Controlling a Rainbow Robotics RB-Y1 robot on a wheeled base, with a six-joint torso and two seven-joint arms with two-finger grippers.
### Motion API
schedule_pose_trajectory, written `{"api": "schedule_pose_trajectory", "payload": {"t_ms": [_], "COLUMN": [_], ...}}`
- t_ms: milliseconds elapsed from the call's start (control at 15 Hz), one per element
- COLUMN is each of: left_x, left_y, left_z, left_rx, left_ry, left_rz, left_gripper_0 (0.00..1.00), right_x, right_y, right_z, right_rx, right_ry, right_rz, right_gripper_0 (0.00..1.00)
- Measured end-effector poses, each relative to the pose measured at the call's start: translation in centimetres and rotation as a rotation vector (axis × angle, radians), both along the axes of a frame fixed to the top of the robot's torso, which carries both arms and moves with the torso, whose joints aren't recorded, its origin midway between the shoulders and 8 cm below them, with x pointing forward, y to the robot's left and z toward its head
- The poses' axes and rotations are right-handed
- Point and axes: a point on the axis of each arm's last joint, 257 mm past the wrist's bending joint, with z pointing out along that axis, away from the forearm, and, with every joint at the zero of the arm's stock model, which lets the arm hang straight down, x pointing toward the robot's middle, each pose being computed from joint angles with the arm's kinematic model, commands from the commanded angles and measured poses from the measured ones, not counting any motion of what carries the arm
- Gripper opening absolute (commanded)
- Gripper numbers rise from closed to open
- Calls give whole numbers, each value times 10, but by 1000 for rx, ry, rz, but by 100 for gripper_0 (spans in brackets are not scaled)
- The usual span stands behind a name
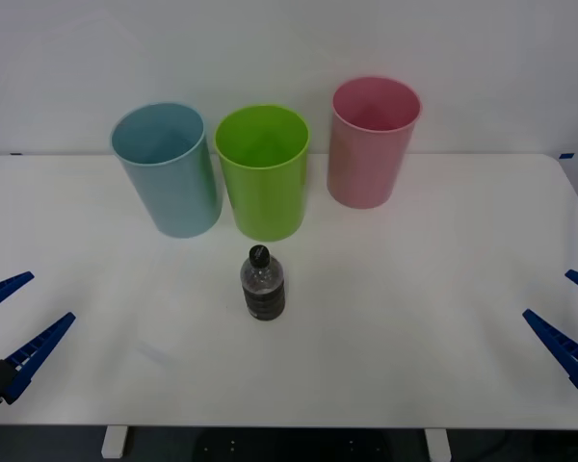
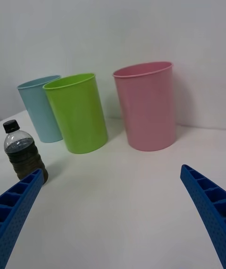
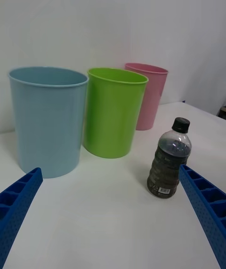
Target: Grasp the object on the table and drop it into the matching bin: aluminum can to the light blue bin, PET bottle to the pink bin.
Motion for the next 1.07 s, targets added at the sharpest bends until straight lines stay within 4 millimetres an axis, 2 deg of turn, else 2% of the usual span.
{"api": "schedule_pose_trajectory", "payload": {"t_ms": [400, 1067], "left_x": [0, 0], "left_y": [0, 0], "left_z": [0, 0], "left_rx": [0, 0], "left_ry": [0, 0], "left_rz": [0, 0], "left_gripper_0": [100, 100], "right_x": [9, 41], "right_y": [30, 82], "right_z": [-9, -38], "right_rx": [-29, -122], "right_ry": [6, -17], "right_rz": [69, 180], "right_gripper_0": [100, 100]}}
